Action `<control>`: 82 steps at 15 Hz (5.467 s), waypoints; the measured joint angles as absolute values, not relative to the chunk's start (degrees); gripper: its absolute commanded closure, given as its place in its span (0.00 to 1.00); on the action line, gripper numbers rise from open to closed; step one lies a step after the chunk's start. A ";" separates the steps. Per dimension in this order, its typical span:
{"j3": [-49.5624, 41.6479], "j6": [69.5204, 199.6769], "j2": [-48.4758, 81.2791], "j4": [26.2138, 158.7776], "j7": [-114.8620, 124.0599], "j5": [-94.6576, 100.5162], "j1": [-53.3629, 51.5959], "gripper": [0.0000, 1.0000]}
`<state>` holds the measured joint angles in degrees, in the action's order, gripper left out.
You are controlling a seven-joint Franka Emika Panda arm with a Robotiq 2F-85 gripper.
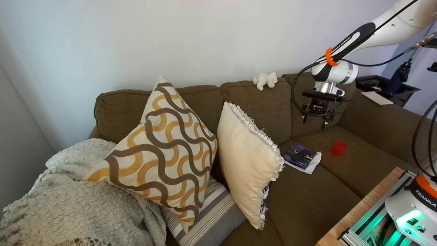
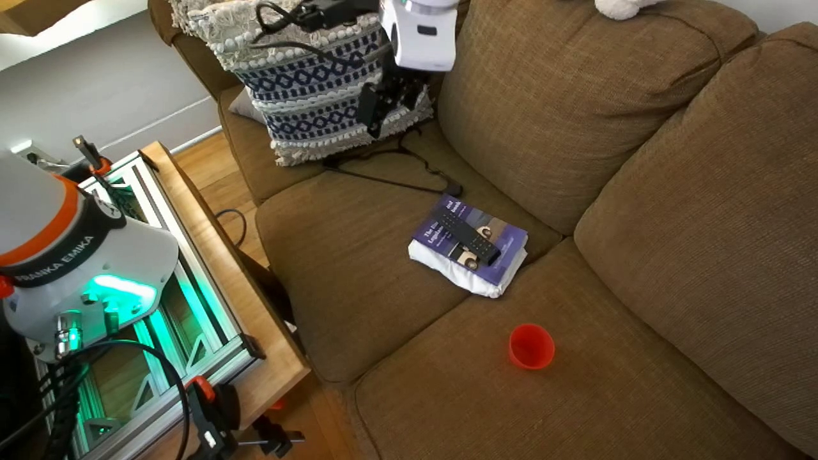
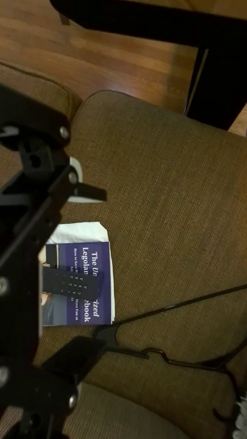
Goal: Put the remote on the backrest of the chair
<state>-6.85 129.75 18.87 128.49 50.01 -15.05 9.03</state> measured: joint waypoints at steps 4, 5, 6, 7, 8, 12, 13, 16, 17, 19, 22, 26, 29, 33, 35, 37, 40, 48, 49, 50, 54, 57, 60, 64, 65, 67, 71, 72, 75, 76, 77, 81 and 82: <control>-7.14 134.19 33.26 119.93 55.66 -19.29 8.39 0.00; -7.42 134.19 36.37 117.66 57.29 -19.58 8.38 0.00; -7.69 134.18 38.89 115.81 58.26 -19.66 8.38 0.00; -7.89 134.18 40.74 114.42 58.72 -19.71 8.38 0.00; -7.99 134.18 41.70 113.62 59.01 -19.73 8.38 0.00; -7.89 135.28 42.14 112.90 59.55 -20.76 8.33 0.00; -7.66 136.97 42.45 112.95 59.44 -21.93 8.39 0.00; -6.48 142.08 44.35 113.33 55.50 -24.91 9.52 0.00; -5.88 143.32 45.01 113.46 52.99 -26.12 10.53 0.00; -5.79 146.48 45.98 114.13 48.65 -27.10 12.39 0.00; -7.96 149.32 47.52 114.38 46.29 -27.12 13.80 0.00; -7.82 149.32 47.48 114.08 46.34 -27.12 12.83 0.00; -8.28 149.44 47.79 113.80 46.97 -27.11 11.95 0.00; -10.79 156.26 51.59 112.43 51.52 -26.96 8.97 0.00; -11.28 160.07 54.58 111.22 52.60 -26.90 8.08 0.00; -11.45 161.04 57.63 109.66 52.60 -26.07 7.58 0.00; -11.55 161.79 62.02 107.09 52.43 -24.36 6.85 0.00; -11.38 163.76 69.33 98.83 51.45 -23.37 6.55 0.00; -11.33 163.76 69.88 97.92 51.36 -23.31 6.55 0.00; -11.30 163.75 70.44 97.09 51.30 -23.24 6.55 0.00; -11.29 163.64 72.76 94.51 50.96 -23.06 6.57 0.06; -11.35 163.62 74.25 93.36 50.42 -23.03 6.69 0.42; -11.54 163.62 74.33 93.08 50.15 -23.03 6.71 0.64; -11.58 165.36 72.79 94.36 49.02 -23.04 6.72 0.74; -11.51 166.21 71.85 95.49 48.30 -23.05 6.73 0.74; -10.59 167.55 68.68 98.95 45.52 -23.08 7.27 0.74; -4.68 169.66 57.29 109.23 32.35 -23.07 11.62 0.74; -3.19 169.66 54.01 111.98 28.95 -23.08 12.53 0.74; 0.00 169.63 44.15 120.78 21.42 -23.09 13.36 0.74; 0.10 169.62 40.91 123.78 20.50 -23.09 12.81 0.74; 0.01 169.62 37.79 126.65 19.93 -23.08 12.18 0.74; -1.60 169.61 25.05 138.10 19.52 -23.07 9.30 0.74; -2.08 169.60 22.28 140.53 19.52 -23.07 8.61 0.74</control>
